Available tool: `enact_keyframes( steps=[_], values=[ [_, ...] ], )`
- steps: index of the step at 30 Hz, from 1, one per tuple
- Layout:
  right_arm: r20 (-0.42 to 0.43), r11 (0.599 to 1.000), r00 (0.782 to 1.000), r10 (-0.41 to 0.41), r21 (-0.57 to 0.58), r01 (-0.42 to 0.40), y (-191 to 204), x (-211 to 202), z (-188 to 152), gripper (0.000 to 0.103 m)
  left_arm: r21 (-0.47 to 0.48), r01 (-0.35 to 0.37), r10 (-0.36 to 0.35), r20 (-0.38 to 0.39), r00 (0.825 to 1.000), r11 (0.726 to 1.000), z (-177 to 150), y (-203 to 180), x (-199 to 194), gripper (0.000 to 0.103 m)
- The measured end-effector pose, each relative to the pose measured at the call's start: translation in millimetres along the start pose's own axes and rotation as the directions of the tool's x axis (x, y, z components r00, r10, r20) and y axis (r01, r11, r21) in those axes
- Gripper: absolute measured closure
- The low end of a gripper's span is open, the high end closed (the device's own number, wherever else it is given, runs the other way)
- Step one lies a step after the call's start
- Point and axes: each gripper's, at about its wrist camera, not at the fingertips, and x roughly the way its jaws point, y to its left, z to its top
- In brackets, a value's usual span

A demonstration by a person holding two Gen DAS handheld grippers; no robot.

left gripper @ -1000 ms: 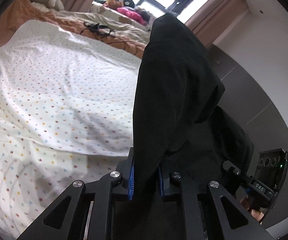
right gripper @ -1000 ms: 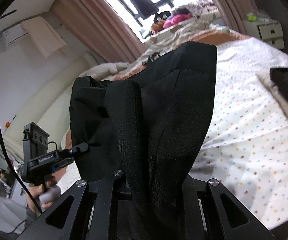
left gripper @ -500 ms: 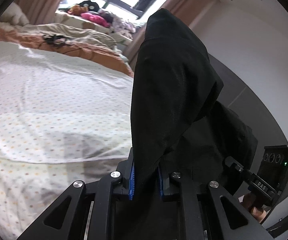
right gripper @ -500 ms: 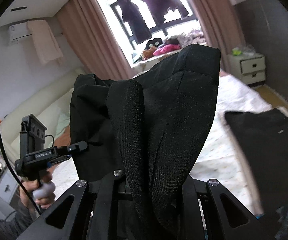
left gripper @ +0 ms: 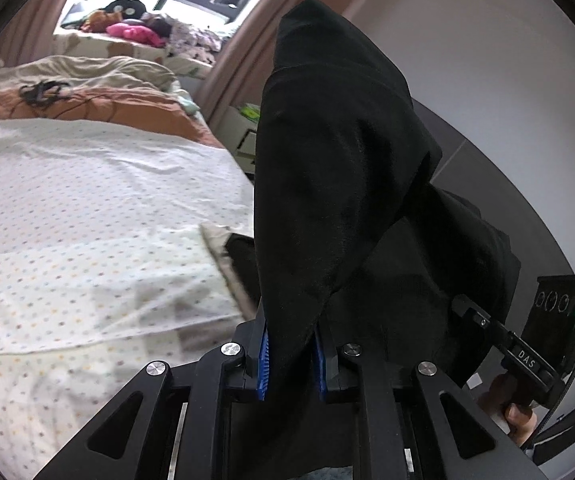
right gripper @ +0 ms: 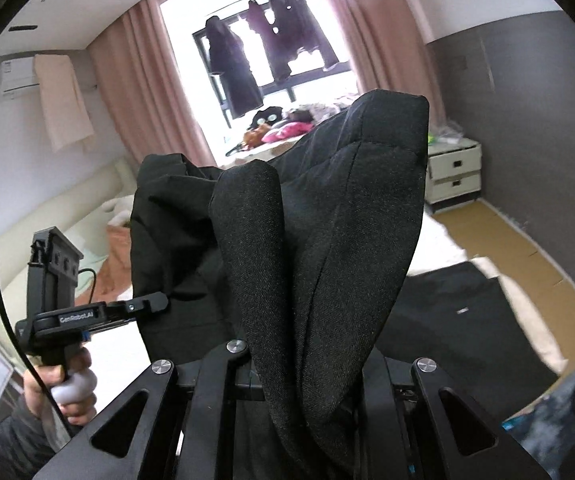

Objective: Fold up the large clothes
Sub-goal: 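Lift the folded jacket with both tools and carry it toward the clothes stack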

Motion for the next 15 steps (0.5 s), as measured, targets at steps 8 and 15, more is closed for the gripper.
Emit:
enact_keyframes(
  steps=[8,15],
  values=[
    [0.027,0.993,0.993,-0.113,-0.026,0.113,-26.5,-32.9,17.2,0.087,0.071,0.042,-0.040,-0.028,0.999,0.997,15.4,-55.5,45.1,0.085],
    [0.033,0.977,0.977,-0.209,-0.029,0.210,-49.0,-49.6,37.0,0.087,0.055,0.089,-0.085,-0.068,0.994,0.994,19.7,-84.0,79.9,0.085]
  ],
)
